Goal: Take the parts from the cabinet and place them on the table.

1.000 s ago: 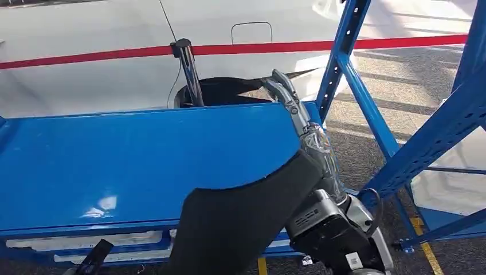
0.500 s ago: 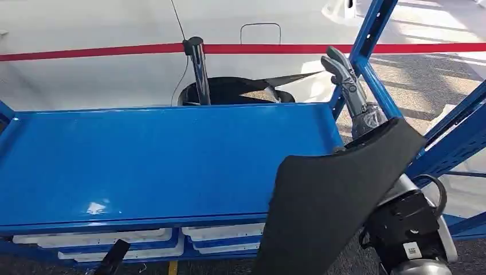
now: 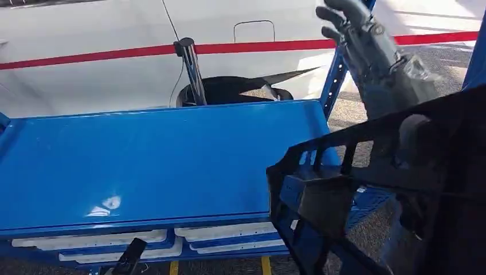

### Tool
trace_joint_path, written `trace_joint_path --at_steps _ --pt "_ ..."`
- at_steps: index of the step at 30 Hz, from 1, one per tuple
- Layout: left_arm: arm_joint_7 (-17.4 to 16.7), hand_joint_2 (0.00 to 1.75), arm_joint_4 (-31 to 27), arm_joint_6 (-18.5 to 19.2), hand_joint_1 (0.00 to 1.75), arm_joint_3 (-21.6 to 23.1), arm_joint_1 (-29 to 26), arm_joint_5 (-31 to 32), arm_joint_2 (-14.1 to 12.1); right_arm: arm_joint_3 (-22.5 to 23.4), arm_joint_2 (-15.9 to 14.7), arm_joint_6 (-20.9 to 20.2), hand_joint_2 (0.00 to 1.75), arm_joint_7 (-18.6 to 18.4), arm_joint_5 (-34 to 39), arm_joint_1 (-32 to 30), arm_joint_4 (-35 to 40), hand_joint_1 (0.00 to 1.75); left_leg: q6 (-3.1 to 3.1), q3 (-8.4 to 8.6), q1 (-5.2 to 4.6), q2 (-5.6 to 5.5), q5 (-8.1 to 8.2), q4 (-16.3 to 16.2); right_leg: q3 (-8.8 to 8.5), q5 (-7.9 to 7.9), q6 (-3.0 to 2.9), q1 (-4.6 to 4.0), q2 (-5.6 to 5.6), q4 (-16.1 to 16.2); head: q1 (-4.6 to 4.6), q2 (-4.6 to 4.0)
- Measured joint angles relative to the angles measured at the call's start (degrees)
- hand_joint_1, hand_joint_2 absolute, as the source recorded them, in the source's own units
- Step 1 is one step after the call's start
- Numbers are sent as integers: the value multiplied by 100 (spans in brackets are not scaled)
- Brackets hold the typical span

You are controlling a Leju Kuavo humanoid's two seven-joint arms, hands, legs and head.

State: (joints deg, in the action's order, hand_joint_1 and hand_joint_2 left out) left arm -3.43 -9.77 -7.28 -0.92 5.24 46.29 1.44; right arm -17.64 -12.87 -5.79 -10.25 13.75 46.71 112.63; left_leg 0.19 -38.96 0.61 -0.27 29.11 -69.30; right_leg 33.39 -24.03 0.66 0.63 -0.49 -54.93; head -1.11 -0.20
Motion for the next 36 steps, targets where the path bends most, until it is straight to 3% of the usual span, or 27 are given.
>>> trace_joint_path --at_steps 2,3,6,8,9,11,12,13,14,15,17,18,19,22,24,25,27,28,29,30,33,34,36 --pt "2 0 0 7 0 0 36 0 50 -2 0 -2 0 -20 348 584 -157 0 -42 498 2 9 -536 1119 -8 -5 11 0 1 1 -2 0" --pt "2 0 0 7 0 -2 54 -2 81 -4 0 -2 0 -20 553 865 -254 0 -71 606 -20 13 -545 1400 9 -5 30 -30 2 -10 -2 0" --pt "4 0 0 11 0 -2 58 -18 164 -30 0 -4 0 -15 1044 1478 -548 0 -143 601 -59 -6 -546 1454 61 30 103 -29 14 4 2 0" --pt "7 0 0 9 0 -4 66 -20 231 -55 -2 -9 0 -13 1271 1790 -749 0 -226 634 -5 -10 -599 1523 82 -35 162 -20 19 -28 2 0" --pt "7 0 0 9 0 -9 77 -20 247 -57 -9 -13 0 -9 1372 1931 -848 0 -242 639 -12 -16 -604 1527 153 -172 185 -17 19 -234 15 0" --pt "7 0 0 9 0 -30 87 -35 273 -70 -15 -22 0 0 1521 2094 -1018 0 -288 645 -12 -14 -598 1524 584 -639 214 -12 17 -1190 20 0" --pt "7 0 0 9 0 -35 86 -39 290 -72 -22 -22 0 15 1575 2116 -1066 0 -295 646 -12 -14 -594 1518 804 -798 229 -5 17 -1650 22 0" --pt "4 0 0 9 0 -37 80 -39 302 -81 -41 -22 0 18 1614 2136 -1119 0 -296 652 -12 -14 -591 1516 959 -838 243 2 18 -1942 22 0" --pt "4 0 0 9 0 -39 77 -39 321 -87 -59 -18 0 20 1641 2162 -1162 0 -298 663 -10 -16 -587 1516 973 -750 251 11 20 -1918 22 0" --pt "2 0 0 9 0 -42 78 -39 330 -92 -68 -9 0 24 1670 2211 -1196 0 -294 676 -3 -19 -581 1514 845 -540 252 23 20 -1615 22 0" --pt "0 0 0 9 0 -44 79 -39 363 -96 -98 -2 0 35 1726 2298 -1259 0 -257 724 7 -37 -539 1505 305 -9 260 56 26 -526 24 0" --pt "0 0 0 9 0 -48 78 -39 363 -96 -127 2 0 35 1748 2328 -1300 0 -215 723 -9 -44 -511 1494 138 45 270 73 24 -146 24 0" --pt "-4 0 0 9 0 -55 87 -39 365 -112 -127 4 0 46 1763 2360 -1322 0 -188 697 -43 -46 -489 1446 91 17 244 54 2 -47 24 0" --pt "-4 0 2 2 0 -96 87 -39 382 -131 -173 22 0 70 1884 2386 -1374 0 -134 703 -29 -36 -510 1488 124 25 150 20 -13 -78 17 0" --pt "-2 0 0 2 0 -98 91 -39 406 -140 -190 22 0 79 1927 2456 -1396 0 -68 607 -2 -15 -345 1293 119 45 84 55 -8 -57 13 0" --pt "-2 0 0 2 0 -103 100 -37 413 -140 -190 24 0 88 1938 2473 -1403 0 -38 457 -1 -10 -147 944 121 50 55 56 -8 -58 13 0" --pt "-2 0 2 0 0 -124 103 -37 417 -146 -192 29 0 88 1988 2491 -1414 0 3 4 5 -9 271 -59 122 47 44 48 -5 -58 11 0" --pt "-2 0 0 0 0 -133 102 -39 426 -151 -192 31 0 88 2017 2490 -1423 0 8 -176 5 -9 364 -425 122 47 43 45 -6 -59 11 0" --pt "-2 0 2 0 0 -136 101 -37 433 -157 -197 33 0 88 2056 2494 -1427 0 3 -225 5 -9 318 -488 120 47 43 45 -9 -59 11 0" --pt "-2 0 2 0 0 -136 103 -37 439 -162 -201 33 0 85 2065 2509 -1427 0 -12 -123 5 -9 157 -251 117 47 43 45 -11 -59 9 0" --pt "-2 0 2 -9 0 -140 116 -39 455 -166 -210 37 0 85 2102 2624 -1429 0 -99 592 1 -7 -514 1263 109 50 52 46 -16 -59 9 0" --pt "-2 0 2 -9 0 -140 127 -39 461 -166 -214 39 0 85 2102 2645 -1431 0 -119 661 -31 -8 -464 1437 124 52 70 26 -14 -58 9 0" --pt "-2 0 2 -18 0 -142 123 -42 483 -170 -225 50 0 83 2106 2639 -1434 0 -137 647 -51 -11 -492 1431 151 72 127 17 -15 -62 13 0"
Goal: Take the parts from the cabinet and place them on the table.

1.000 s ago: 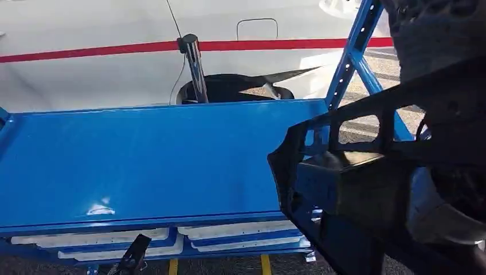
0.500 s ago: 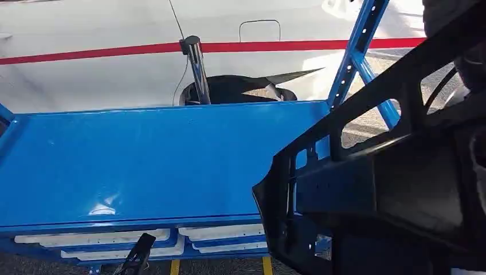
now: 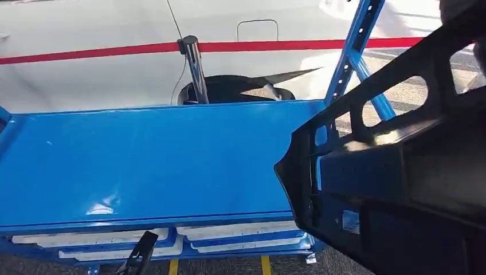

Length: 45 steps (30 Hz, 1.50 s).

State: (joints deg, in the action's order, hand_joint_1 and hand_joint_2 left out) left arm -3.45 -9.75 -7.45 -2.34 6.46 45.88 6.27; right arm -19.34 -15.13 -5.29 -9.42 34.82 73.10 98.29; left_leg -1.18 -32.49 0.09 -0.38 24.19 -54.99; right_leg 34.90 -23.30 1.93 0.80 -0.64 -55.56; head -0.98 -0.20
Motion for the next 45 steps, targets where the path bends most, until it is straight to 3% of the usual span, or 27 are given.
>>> trace_joint_path --at_steps 3,5,6,7,8,10,12,13,14,17,19,21,23,24,25,27,28,29,31,33,34,37,39,40,42,43,45 --pt "2 0 0 -26 0 -22 -3 -29 39 0 -74 39 0 17 44 3 -35 0 -100 21 39 -2 -64 59 29 -94 90 23 15 -89 2 0" --pt "4 0 0 -50 0 -48 -5 -70 44 0 -120 68 0 44 77 2 -37 0 -145 20 38 -1 -64 59 313 -480 125 15 23 -734 17 0" --pt "4 0 0 -52 0 -50 -11 -74 50 2 -133 77 0 61 94 -28 -37 0 -146 22 32 0 -64 58 584 -725 145 16 23 -1327 20 0" --pt "4 0 0 -52 0 -50 -17 -74 52 2 -138 81 0 74 116 -47 -37 0 -151 23 32 3 -60 55 766 -832 159 19 24 -1699 20 0" --pt "4 0 0 -52 0 -50 -19 -74 55 2 -144 96 0 85 116 -69 -37 0 -151 29 33 3 -59 54 847 -812 166 21 25 -1840 20 0" --pt "2 0 0 -52 0 -52 -20 -77 55 2 -157 160 0 131 118 -108 -35 0 -146 58 48 -3 -44 52 621 -472 171 40 30 -1352 20 0" --pt "2 0 0 -52 0 -66 -23 -96 55 7 -157 203 0 157 116 -146 -24 0 -99 101 59 -14 2 36 96 17 184 72 42 -293 20 0" --pt "2 0 0 -52 0 -94 -20 -101 48 9 -160 229 0 166 116 -180 -22 0 -65 90 32 -13 22 28 -21 -60 189 61 27 -101 20 0" --pt "0 0 0 -52 0 -120 -18 -120 44 11 -155 236 0 183 116 -216 11 0 -40 65 14 -13 34 -8 1 -28 117 53 9 -46 11 0" --pt "-28 0 0 -72 0 -151 -41 -181 26 37 -170 304 0 203 100 -395 87 0 18 86 36 -7 15 41 11 -22 12 8 2 -39 11 0" --pt "-28 0 0 -74 0 -160 -48 -197 13 68 -173 326 0 210 98 -450 158 0 72 -11 57 5 193 -164 5 -7 -47 45 4 -27 6 0" --pt "-28 0 0 -74 0 -183 -50 -197 -13 105 -175 332 0 216 101 -526 238 0 130 -434 61 6 681 -1146 10 -5 -82 46 8 -27 -2 0" --pt "-28 0 0 -74 0 -186 -68 -197 -26 114 -175 332 0 214 98 -615 280 0 138 -801 58 5 899 -1919 9 -5 -85 35 6 -28 -4 0" --pt "-28 0 0 -74 0 -186 -72 -197 -26 116 -177 332 0 212 98 -649 304 0 125 -803 57 5 819 -1895 7 -2 -89 29 3 -28 -4 0" --pt "-28 0 0 -74 0 -188 -70 -197 -28 120 -177 341 0 210 98 -666 313 0 94 -681 53 5 640 -1610 6 -2 -89 23 -1 -28 -4 0" --pt "-33 0 0 -92 0 -190 -67 -195 -41 146 -179 371 0 210 88 -669 376 0 2 -143 28 4 130 -489 -10 1 -85 14 -13 -28 -4 0" --pt "-33 0 0 -98 0 -190 -65 -192 -63 175 -181 380 0 210 72 -691 409 0 -58 53 -7 6 27 -58 -10 1 -83 19 -11 -27 -4 0" --pt "-42 0 0 -103 0 -190 -61 -192 -72 208 -188 391 0 210 70 -735 431 0 -60 120 -34 24 46 34 12 4 -66 -28 -10 -37 -4 0" --pt "-81 0 0 -118 0 -218 -69 -192 -98 262 -199 400 0 208 72 -843 503 0 -60 83 -57 21 36 12 25 40 -13 1 -4 -27 -4 0" --pt "-101 0 0 -129 0 -254 -69 -168 -105 302 -221 424 0 205 70 -915 538 0 -130 106 -1 30 -52 103 31 32 52 -18 -4 -10 -4 0" --pt "-103 0 0 -133 0 -265 -63 -166 -107 339 -243 435 0 208 70 -957 562 0 -149 109 2 26 -79 126 68 -75 71 -4 9 -107 2 0" --pt "-114 0 0 -144 0 -293 -63 -170 -122 413 -251 450 0 234 72 -1155 614 0 -181 92 11 31 -94 124 588 -784 114 8 12 -1409 22 0" --pt "-114 0 0 -144 0 -299 -77 -168 -127 446 -251 450 0 251 70 -1281 643 0 -179 89 14 31 -95 117 749 -869 143 19 17 -1833 22 0" --pt "-114 0 0 -144 0 -304 -78 -168 -127 459 -251 455 0 258 68 -1304 643 0 -178 89 21 31 -95 114 640 -740 153 33 25 -1647 22 0" --pt "-114 0 0 -144 0 -308 -78 -166 -131 487 -254 459 0 293 70 -1312 664 0 -149 92 40 25 -77 73 79 -247 173 66 38 -609 24 0" --pt "-114 0 0 -144 0 -315 -79 -166 -151 518 -254 466 0 310 70 -1337 680 0 -110 83 31 22 -51 41 -150 -130 189 91 40 -158 24 0" --pt "-114 0 0 -144 0 -323 -82 -166 -190 572 -251 477 0 345 79 -1399 725 0 -49 24 0 13 -53 -2 -169 -167 108 58 16 -53 11 0"
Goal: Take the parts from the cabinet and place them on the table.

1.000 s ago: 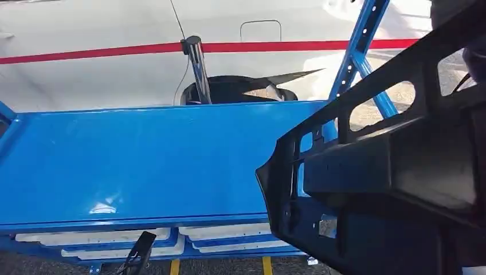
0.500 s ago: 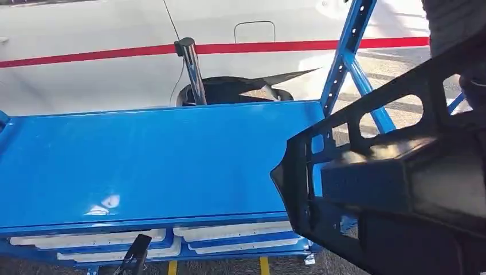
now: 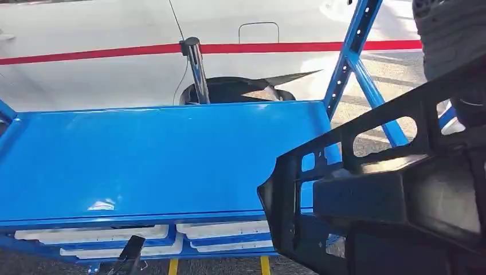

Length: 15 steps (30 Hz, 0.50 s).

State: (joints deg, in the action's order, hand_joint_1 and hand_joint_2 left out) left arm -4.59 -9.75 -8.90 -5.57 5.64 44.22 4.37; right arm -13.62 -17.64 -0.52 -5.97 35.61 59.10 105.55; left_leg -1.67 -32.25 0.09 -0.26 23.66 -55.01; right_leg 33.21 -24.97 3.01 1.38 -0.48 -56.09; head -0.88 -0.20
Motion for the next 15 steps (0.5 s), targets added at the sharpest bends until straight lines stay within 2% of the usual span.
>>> trace_joint_path --at_steps 1,2,3,4,5,7,8,9,10,11,13,14,15 --pt "-2 0 0 0 0 -2 -8 -2 -4 18 0 0 0 2 4 -37 20 0 17 -7 -1 0 -11 8 19 6 -14 -17 -5 -5 -6 0" --pt "-2 0 0 0 0 -2 -11 0 -22 29 -4 0 0 0 4 -72 20 0 52 -12 18 2 -31 30 34 11 -61 -37 -6 -12 -2 0" --pt "-2 0 0 0 0 -2 -12 0 -41 48 -4 0 0 2 4 -91 28 0 69 -35 24 1 -15 4 47 42 -110 -9 0 9 0 0" --pt "-2 0 0 -2 0 -2 -12 0 -46 66 -4 0 0 7 9 -105 66 0 107 -93 41 8 103 -106 55 60 -140 -1 0 13 -4 0" --pt "-2 0 0 -4 0 -2 -4 0 -53 96 -2 2 0 20 13 -135 96 0 138 -201 45 7 305 -396 62 67 -162 2 2 13 -9 0" --pt "-2 0 0 -7 0 -4 -2 0 -81 127 -2 2 0 28 28 -194 147 0 184 -601 48 8 772 -1355 88 81 -191 -4 9 11 -9 0" --pt "-2 0 0 -7 0 -4 -7 -2 -83 142 -2 6 0 28 28 -237 158 0 188 -776 48 7 918 -1776 100 86 -198 -9 11 11 -11 0" --pt "-2 0 0 -7 0 -4 -9 -2 -83 153 -2 9 0 28 28 -278 175 0 183 -840 47 8 925 -1935 107 91 -205 -12 10 10 -11 0" --pt "-2 0 0 -7 0 -4 -8 -2 -83 169 -2 9 0 28 28 -307 197 0 165 -750 47 8 805 -1772 107 96 -207 -15 9 10 -11 0" --pt "-2 0 0 -9 0 -4 -5 0 -83 186 -2 11 0 31 31 -316 221 0 136 -541 45 8 599 -1394 106 97 -206 -17 7 10 -11 0" --pt "-2 0 0 -15 0 -4 0 0 -105 260 -2 11 0 44 33 -322 289 0 41 15 21 5 131 -293 100 107 -192 -20 1 10 -11 0" --pt "-2 0 2 -15 0 -2 3 -2 -118 286 -4 13 0 44 35 -332 304 0 10 137 -11 5 160 -36 116 121 -167 -46 0 6 -11 0" --pt "-2 0 2 -20 0 -4 2 0 -123 306 -13 15 0 44 37 -351 319 0 8 153 -27 4 158 26 145 138 -142 -51 -1 0 -6 0"
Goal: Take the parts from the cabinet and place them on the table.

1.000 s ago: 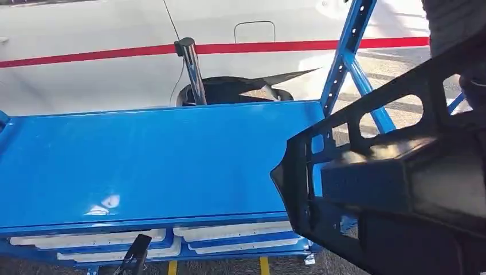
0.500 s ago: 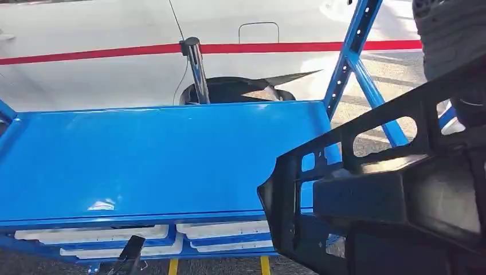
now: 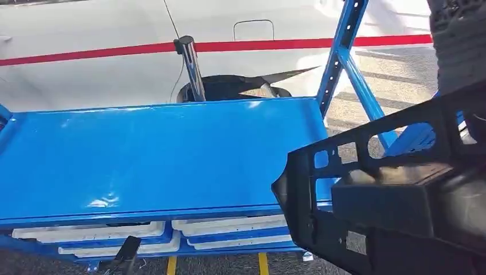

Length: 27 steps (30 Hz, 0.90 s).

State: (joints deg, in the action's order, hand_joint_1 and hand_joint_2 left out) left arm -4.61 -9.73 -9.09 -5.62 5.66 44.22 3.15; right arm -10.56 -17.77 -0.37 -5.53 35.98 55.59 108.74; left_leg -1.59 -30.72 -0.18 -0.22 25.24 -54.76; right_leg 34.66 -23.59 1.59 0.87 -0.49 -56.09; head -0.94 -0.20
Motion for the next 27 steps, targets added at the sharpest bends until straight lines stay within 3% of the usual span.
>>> trace_joint_path --at_steps 2,3,4,5,7,8,9,10,11,13,14,18,19,21,23,24,25,26,27 --pt "0 0 0 0 0 -2 -11 -2 -11 46 -15 0 0 0 2 -88 46 0 -14 -40 -17 -4 -10 -28 14 42 63 17 6 23 -2 0" --pt "0 0 0 2 0 -2 -11 -2 -11 81 -26 0 0 0 2 -108 68 0 -63 -46 -2 -5 -57 8 11 69 108 0 4 45 0 0" --pt "0 0 0 2 0 -2 -8 -2 -11 131 -63 4 0 6 4 -132 85 0 -98 -29 49 9 -118 75 41 -6 123 31 7 2 -2 0" --pt "0 0 0 2 0 -2 -6 0 -11 160 -66 11 0 15 7 -157 109 0 -126 -34 44 5 -146 95 115 -190 145 9 14 -195 20 0" --pt "0 0 0 13 0 -2 -13 -2 -11 214 -105 13 0 17 7 -256 131 0 -155 -57 40 9 -168 93 489 -708 174 12 13 -1137 28 0" --pt "0 0 0 15 0 -2 -14 -2 -11 245 -113 13 0 17 7 -316 138 0 -166 -74 34 12 -178 89 667 -880 190 13 13 -1578 33 0" --pt "0 0 0 17 0 -4 -14 -2 -11 254 -127 15 0 15 7 -356 138 0 -162 -92 33 13 -188 77 763 -931 199 15 13 -1829 31 0" --pt "0 0 0 22 0 -7 -14 -7 -11 262 -138 17 0 15 7 -386 140 0 -156 -106 34 13 -195 69 710 -853 204 18 15 -1773 33 0" --pt "-4 0 0 26 0 -9 -14 -9 -11 280 -144 17 0 17 7 -400 155 0 -151 -114 38 12 -200 55 509 -672 212 25 16 -1447 33 0" --pt "-15 0 0 28 0 -13 -13 -9 -11 315 -149 17 0 17 7 -400 175 0 -135 -122 48 3 -195 1 -133 -198 213 49 21 -328 33 0" --pt "-15 0 0 28 0 -15 -11 -9 -11 330 -157 20 0 20 7 -409 184 0 -105 -153 27 -2 -188 -23 -281 -240 206 38 13 -37 33 0" --pt "-53 0 0 31 0 -42 -11 -9 -11 372 -166 33 0 17 11 -461 203 0 41 -274 19 -6 -273 -51 -154 -143 54 -8 1 -21 26 0" --pt "-61 0 0 31 0 -48 -7 -9 -11 376 -166 33 0 17 15 -454 203 0 55 -316 33 -11 -235 -83 -129 -96 -18 41 18 12 28 0" --pt "-96 0 0 33 0 -52 4 -7 -9 376 -166 31 0 17 22 -452 210 0 133 -506 53 -3 245 -593 -58 -38 -94 39 36 11 20 0" --pt "-98 0 0 33 0 -77 16 -7 -9 376 -166 26 0 17 26 -452 210 0 193 -845 69 -4 787 -1600 43 38 -111 35 45 9 20 0" --pt "-98 0 0 33 0 -85 19 -7 -9 376 -166 15 0 17 39 -454 210 0 203 -905 70 -3 901 -1878 91 75 -109 33 45 8 17 0" --pt "-103 0 0 37 0 -85 22 -7 -7 376 -166 13 0 17 46 -458 210 0 202 -839 70 -4 883 -1877 145 117 -107 31 44 8 17 0" --pt "-107 0 0 39 0 -87 33 -9 -7 376 -166 13 0 17 46 -454 210 0 188 -644 69 -4 773 -1620 193 162 -97 27 41 7 17 0" --pt "-114 0 0 44 0 -94 51 -9 -7 376 -166 13 0 22 46 -452 210 0 157 -343 64 -4 599 -1142 235 202 -88 24 38 8 17 0"
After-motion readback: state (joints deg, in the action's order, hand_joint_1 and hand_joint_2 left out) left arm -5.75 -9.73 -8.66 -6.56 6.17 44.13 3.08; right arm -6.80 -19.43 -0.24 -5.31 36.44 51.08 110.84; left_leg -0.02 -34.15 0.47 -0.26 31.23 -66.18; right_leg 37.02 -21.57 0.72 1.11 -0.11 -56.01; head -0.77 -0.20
